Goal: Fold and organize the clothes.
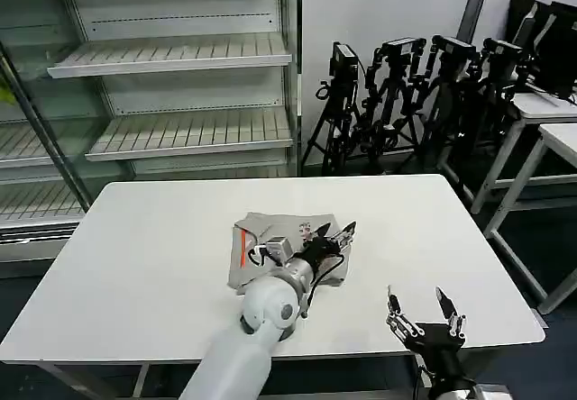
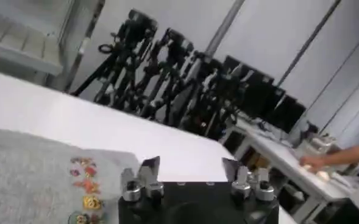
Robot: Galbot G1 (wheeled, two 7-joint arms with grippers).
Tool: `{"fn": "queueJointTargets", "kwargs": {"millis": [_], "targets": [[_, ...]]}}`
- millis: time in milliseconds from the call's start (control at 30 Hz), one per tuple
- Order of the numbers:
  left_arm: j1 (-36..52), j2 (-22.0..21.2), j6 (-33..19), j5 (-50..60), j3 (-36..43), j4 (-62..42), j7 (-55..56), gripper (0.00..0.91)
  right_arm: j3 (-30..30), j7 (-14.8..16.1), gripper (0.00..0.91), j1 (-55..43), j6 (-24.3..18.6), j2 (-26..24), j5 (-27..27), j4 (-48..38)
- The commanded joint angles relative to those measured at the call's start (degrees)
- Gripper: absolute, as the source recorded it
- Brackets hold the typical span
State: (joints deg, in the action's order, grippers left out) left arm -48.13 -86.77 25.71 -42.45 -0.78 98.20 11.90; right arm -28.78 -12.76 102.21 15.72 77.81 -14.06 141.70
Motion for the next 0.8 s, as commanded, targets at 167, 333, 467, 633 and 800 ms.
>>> {"fn": "queueJointTargets", "kwargs": {"millis": [167,333,467,633,800], "targets": [[-23.71,13.02,-10.07,21.55,-18.77,24.97,-3.53,0.907,0.30,-1.72,0.907,-5.21,-0.55,-0.04,5.16,-1.39],[-33.62,13.65,-16.93,31.15,-26.94,27.64,-4.41,0.907,1.27,-1.39,0.907,-6.35,-2.68,0.20,6.27,-2.56],[-37.31,12.67,-17.78,31.87,-30.17,29.72,-4.16,0.907,2.37,-1.29,0.907,-6.96,-4.04,0.22,10.18,-4.60],[-39.79,12.14,-18.88,33.51,-30.57,30.98,-4.21,0.907,3.08,-1.63,0.907,-6.82,-5.10,0.54,12.81,-5.27],[-40.42,11.65,-18.83,33.73,-30.49,32.27,-4.23,0.907,3.25,-2.19,0.907,-6.45,-5.09,0.73,14.67,-4.43]]}}
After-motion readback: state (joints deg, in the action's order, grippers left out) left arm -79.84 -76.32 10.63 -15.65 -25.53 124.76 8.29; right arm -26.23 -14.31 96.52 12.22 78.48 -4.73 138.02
